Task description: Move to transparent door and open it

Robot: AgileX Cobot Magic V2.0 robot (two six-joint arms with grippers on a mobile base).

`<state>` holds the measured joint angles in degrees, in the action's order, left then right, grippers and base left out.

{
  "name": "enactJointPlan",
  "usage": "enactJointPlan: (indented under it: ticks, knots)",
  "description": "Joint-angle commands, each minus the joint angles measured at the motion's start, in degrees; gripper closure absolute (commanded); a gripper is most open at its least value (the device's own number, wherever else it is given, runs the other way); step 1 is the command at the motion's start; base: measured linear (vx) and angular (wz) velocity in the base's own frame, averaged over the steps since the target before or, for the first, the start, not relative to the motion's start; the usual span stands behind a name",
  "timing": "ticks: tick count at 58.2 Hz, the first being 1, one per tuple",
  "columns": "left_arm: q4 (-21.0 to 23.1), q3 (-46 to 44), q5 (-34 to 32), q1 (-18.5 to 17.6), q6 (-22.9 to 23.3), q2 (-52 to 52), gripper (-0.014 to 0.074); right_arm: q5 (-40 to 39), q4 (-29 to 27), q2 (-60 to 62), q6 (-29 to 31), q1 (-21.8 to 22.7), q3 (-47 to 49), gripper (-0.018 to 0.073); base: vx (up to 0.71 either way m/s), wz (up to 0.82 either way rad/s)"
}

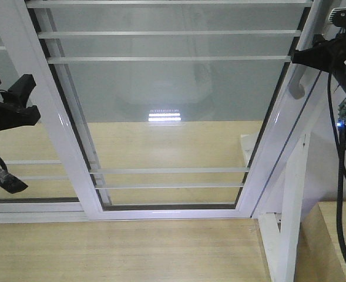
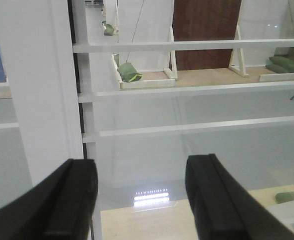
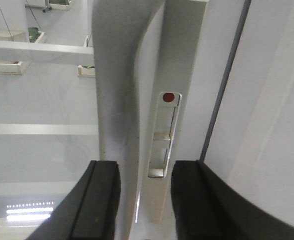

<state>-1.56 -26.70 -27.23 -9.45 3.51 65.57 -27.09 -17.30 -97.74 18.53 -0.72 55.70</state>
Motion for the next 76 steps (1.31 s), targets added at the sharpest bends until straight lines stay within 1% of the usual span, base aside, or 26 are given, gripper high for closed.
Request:
enactJointPlan:
  ticks: [1, 5, 10, 12, 17, 32, 45, 70, 76]
  knots:
    - [0.44, -1.92, -4.7, -0.3, 0.28, -0.89, 0.0084, -4.65, 4.75, 2.41, -4.89, 0.25, 1.9, 0.0209, 0.0, 0.0]
    - [0.44, -1.92, -4.7, -0.3, 0.28, -0.89, 0.0084, -4.94, 8.06, 2.41, -8.55, 0.25, 1.9, 0.0209, 0.0, 0.0]
    - [0.44, -1.92, -4.7, -0.3, 0.28, -0.89, 0.0084, -5.34, 11.21, 2.38, -11.54, 0.25, 1.9, 0.0209, 0.0, 0.0]
    - [0.44, -1.92, -4.7, -0.3, 0.28, -0.89, 0.0084, -5.45, 12.84, 2.38, -11.99, 0.25, 1.9, 0.0209, 0.0, 0.0]
    - [0.44, -1.92, -4.7, -0.3, 0.28, -0.89, 0.0084, -6.25, 14.74, 2.38, -11.92, 0.25, 1.81, 0.0209, 0.0, 0.0]
    - [0.44, -1.92, -4.7, -0.3, 0.28, -0.89, 0.0084, -7.17, 13.63, 2.17, -11.87, 0.25, 1.76, 0.0209, 0.0, 0.0]
    - [0.44, -1.92, -4.7, -0.3, 0.28, -0.89, 0.0084, -12.64, 13.61, -0.23, -11.93, 0.25, 1.76, 0.0209, 0.0, 0.0]
    - [0.44, -1.92, -4.7, -0.3, 0.28, -0.89, 0.0084, -14.09, 12.98, -1.42, -10.19, 0.25, 1.76, 0.0209, 0.0, 0.0]
    - [0.44, -1.92, -4.7, -0.3, 0.28, -0.89, 0.0084, -14.58, 11.96, -1.42, -10.02, 0.25, 1.76, 0.0209, 0.0, 0.0]
